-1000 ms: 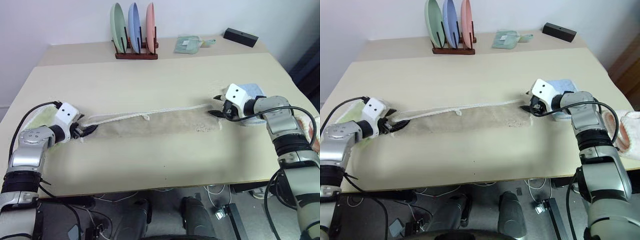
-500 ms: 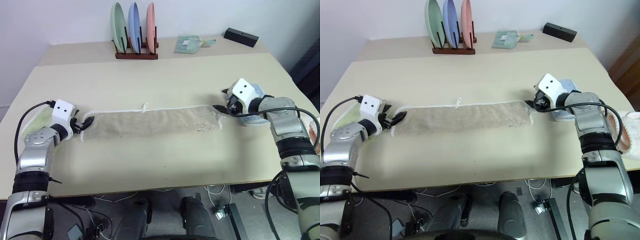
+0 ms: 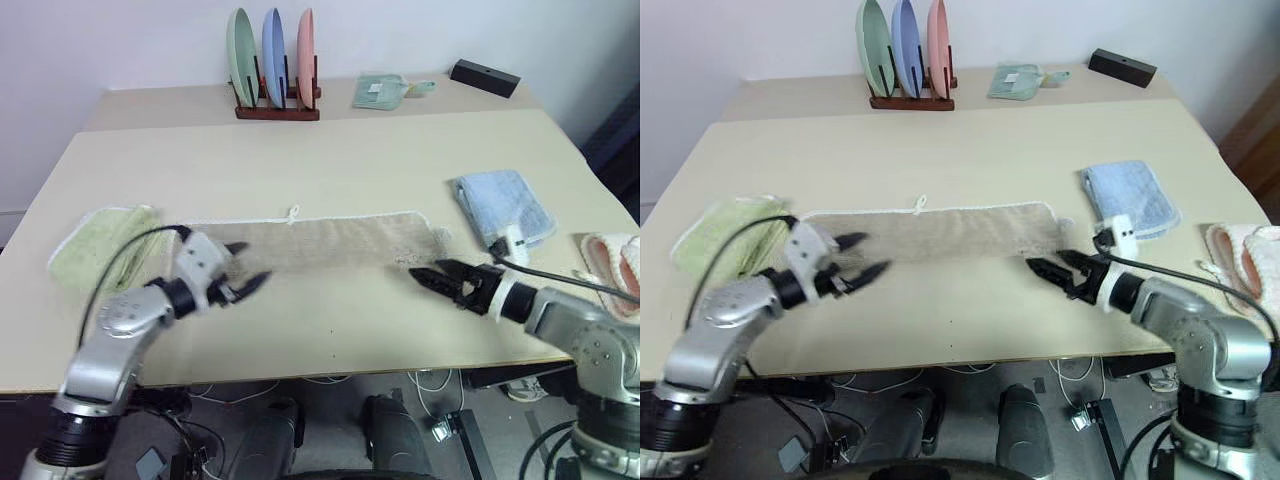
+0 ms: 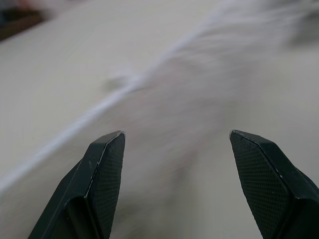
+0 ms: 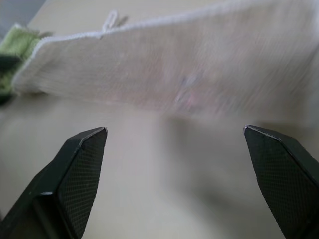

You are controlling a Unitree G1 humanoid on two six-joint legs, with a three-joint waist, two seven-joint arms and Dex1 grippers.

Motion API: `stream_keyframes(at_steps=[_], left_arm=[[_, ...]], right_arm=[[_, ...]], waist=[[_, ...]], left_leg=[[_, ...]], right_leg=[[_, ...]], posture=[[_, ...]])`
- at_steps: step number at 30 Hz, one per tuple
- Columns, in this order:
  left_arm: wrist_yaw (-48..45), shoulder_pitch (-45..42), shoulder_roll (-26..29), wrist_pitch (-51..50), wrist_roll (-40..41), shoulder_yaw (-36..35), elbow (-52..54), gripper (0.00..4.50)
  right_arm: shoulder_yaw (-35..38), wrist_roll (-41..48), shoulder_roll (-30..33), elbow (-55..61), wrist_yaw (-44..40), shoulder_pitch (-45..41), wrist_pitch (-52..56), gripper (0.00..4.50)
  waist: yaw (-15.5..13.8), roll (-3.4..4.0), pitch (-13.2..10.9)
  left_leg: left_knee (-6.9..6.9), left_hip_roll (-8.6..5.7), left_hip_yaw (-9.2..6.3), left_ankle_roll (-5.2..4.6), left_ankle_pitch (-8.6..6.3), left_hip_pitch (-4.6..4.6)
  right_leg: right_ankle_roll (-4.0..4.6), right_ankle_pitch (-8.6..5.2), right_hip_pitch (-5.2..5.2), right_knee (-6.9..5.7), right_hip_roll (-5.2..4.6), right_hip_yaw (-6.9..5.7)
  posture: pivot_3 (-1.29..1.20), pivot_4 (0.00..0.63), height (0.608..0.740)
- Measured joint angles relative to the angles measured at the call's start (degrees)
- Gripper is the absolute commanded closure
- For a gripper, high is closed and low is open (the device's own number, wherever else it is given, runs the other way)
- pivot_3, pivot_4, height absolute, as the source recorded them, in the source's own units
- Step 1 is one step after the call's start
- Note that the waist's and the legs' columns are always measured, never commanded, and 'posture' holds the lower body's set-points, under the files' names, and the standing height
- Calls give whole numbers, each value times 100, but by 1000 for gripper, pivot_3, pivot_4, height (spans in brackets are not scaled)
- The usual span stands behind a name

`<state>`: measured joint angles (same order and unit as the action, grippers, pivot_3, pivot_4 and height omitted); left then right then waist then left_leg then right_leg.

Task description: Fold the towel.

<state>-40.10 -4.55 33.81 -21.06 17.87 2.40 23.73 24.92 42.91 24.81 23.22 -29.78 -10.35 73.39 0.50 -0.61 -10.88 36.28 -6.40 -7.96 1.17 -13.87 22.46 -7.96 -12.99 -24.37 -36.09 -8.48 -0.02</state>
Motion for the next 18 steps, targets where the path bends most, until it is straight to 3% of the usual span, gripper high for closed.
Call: stream_keyframes(at_steps=[5,9,13,18], left_arm=[[136,-54,-651,-266,128,637,410,1075],[207,-52,-684,-377,142,642,423,1075],[298,-56,-721,-383,136,643,417,1075],[369,-55,-753,-382,132,642,407,1075]], right_arm=[[662,-44,-1343,-40,1632,-591,723,48],[1365,-37,-2016,-336,2415,-1195,928,48],[1717,-224,-2380,-772,3142,-1737,774,1256],[1843,-298,-2481,-1120,3562,-1843,423,3935]], waist=[[4,8,6],[16,10,7],[16,11,9],[24,12,10]], left_leg=[[-2,0,1,0,0,-2],[-4,1,1,0,0,-4],[-4,0,0,0,1,-5],[-5,0,0,-1,1,-5]], right_leg=[[0,0,0,-1,1,0],[1,0,0,-1,4,0],[1,1,0,-1,6,0],[2,1,1,-1,6,0]], posture=[[0,150,740],[0,150,740],[0,150,740],[0,150,740]])
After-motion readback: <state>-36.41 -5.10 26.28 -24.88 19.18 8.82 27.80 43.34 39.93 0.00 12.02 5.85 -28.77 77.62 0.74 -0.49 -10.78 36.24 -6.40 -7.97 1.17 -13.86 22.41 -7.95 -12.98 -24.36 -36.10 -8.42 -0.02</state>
